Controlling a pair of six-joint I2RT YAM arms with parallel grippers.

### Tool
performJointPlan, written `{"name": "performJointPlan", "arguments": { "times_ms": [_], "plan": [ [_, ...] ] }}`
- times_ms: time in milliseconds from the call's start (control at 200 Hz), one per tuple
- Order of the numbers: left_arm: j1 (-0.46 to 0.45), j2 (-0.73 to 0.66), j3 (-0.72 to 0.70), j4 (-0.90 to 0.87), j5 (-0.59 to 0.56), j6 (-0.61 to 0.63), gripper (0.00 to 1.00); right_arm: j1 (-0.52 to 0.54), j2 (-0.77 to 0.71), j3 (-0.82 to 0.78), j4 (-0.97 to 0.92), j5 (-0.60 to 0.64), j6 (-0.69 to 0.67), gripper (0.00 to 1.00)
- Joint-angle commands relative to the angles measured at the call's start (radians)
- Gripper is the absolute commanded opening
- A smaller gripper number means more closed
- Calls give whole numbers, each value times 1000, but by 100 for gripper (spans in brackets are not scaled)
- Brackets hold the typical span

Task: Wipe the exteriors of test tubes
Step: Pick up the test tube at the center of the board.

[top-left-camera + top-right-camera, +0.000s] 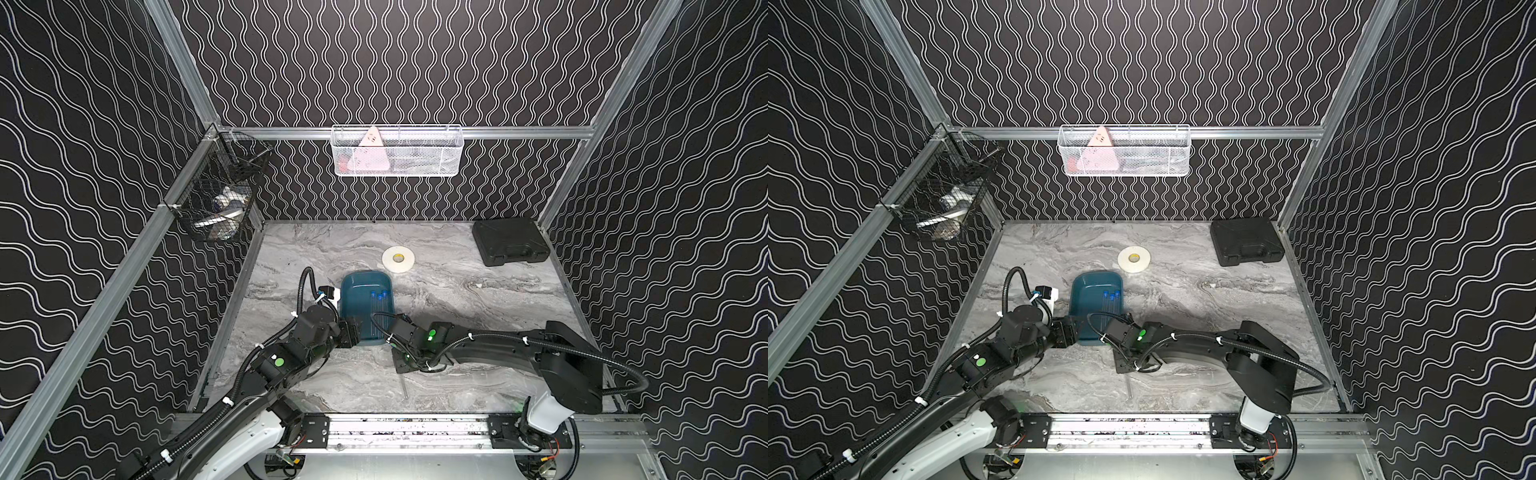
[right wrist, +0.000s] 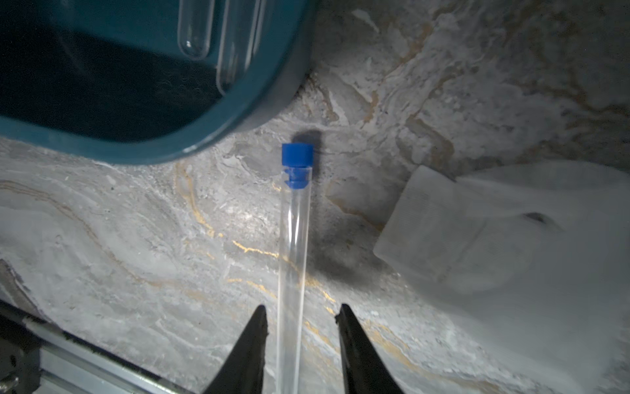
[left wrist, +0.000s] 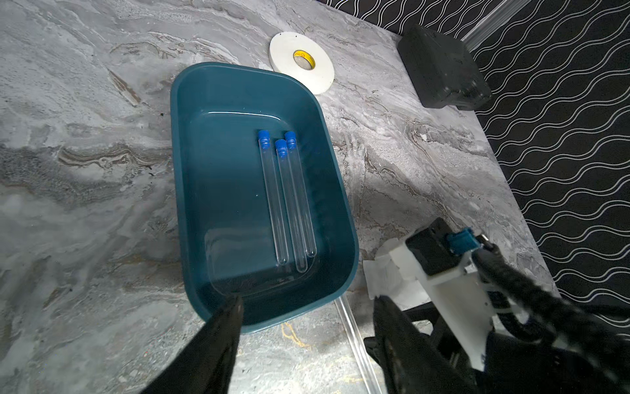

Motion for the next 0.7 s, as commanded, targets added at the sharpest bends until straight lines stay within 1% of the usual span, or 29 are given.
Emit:
{"name": "performJointPlan", "arguments": {
  "times_ms": [0, 210, 325, 430, 540, 695],
  "plan": [
    [3, -2, 3, -17, -10, 4, 66, 7, 39, 21, 28, 17, 6, 34],
    [4, -9, 5, -24, -10, -1, 66, 20, 102, 48, -4, 46, 19, 29],
    [4, -14, 4, -26, -8, 3, 66, 19, 122, 38, -20, 61, 34, 27],
    [4, -9, 3, -10, 25, 17, 67, 19, 131, 25, -13, 57, 39, 24],
    [5, 16, 10, 3, 55, 22, 68, 19, 123, 0, 15, 43, 51, 20],
    [4, 31, 22, 9, 80, 24, 68, 15, 65, -38, 39, 53, 64, 14]
  ]
}}
